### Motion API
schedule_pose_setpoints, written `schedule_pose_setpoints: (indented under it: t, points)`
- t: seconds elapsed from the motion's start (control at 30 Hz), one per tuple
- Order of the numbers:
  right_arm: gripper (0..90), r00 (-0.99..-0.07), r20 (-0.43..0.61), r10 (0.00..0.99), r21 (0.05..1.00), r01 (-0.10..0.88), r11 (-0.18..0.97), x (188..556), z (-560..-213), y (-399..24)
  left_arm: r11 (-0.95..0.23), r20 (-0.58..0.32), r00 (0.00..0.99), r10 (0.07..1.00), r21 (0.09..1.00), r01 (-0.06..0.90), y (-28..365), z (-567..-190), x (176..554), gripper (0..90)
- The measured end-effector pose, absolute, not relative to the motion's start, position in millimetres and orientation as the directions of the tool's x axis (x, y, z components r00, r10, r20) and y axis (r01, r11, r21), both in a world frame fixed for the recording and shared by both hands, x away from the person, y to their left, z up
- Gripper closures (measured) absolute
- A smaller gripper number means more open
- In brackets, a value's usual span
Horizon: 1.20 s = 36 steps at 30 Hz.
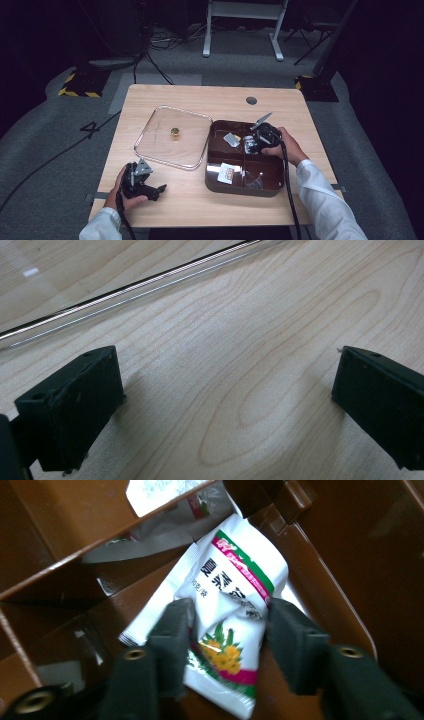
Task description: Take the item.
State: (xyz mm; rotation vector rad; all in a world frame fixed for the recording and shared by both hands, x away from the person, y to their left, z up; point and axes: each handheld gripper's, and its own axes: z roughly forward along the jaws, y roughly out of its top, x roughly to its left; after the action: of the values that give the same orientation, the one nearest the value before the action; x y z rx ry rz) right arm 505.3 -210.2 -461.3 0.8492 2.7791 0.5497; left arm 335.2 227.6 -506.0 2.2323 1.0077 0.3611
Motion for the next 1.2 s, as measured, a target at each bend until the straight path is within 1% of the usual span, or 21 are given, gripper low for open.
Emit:
schedule_pose_setpoints:
  t: [0.13,0.2,0.33,0.6,0.93,1.2]
  points:
    - [62.6,-0.822,-0.083,0.563,0.402,0.489,0.774,503.5,-460.9,-209.8,-0.491,-0.016,0.666,0.746,0.663,0.565,227.7,-505.9,335.2,0.2]
    - [67.0,-0.824,-0.096,0.559,0.410,0.479,0.777,503.0,-460.6,-210.3,-0.490,-0.017,0.666,0.746,0.663,0.566,227.7,-505.9,335.3,0.2]
    - [69.5,-0.823,-0.114,0.557,0.421,0.468,0.777,500.4,-460.2,-210.0,-0.490,-0.017,0.666,0.746,0.663,0.565,227.7,-506.0,335.3,0.2]
    - [70.0,-0.819,-0.117,0.561,0.435,0.466,0.771,499.0,-459.0,-211.5,-0.491,-0.016,0.666,0.746,0.663,0.565,227.7,-505.9,335.3,0.1]
    - [70.8,-0.809,-0.077,0.583,0.515,0.468,0.718,498.1,-448.0,-222.2,-0.491,-0.016,0.666,0.746,0.663,0.565,227.7,-505.9,335.3,0.1]
    - [71.3,-0.811,-0.069,0.581,0.557,0.452,0.697,494.7,-438.7,-227.8,-0.491,-0.016,0.666,0.746,0.663,0.565,227.7,-505.9,335.3,0.2]
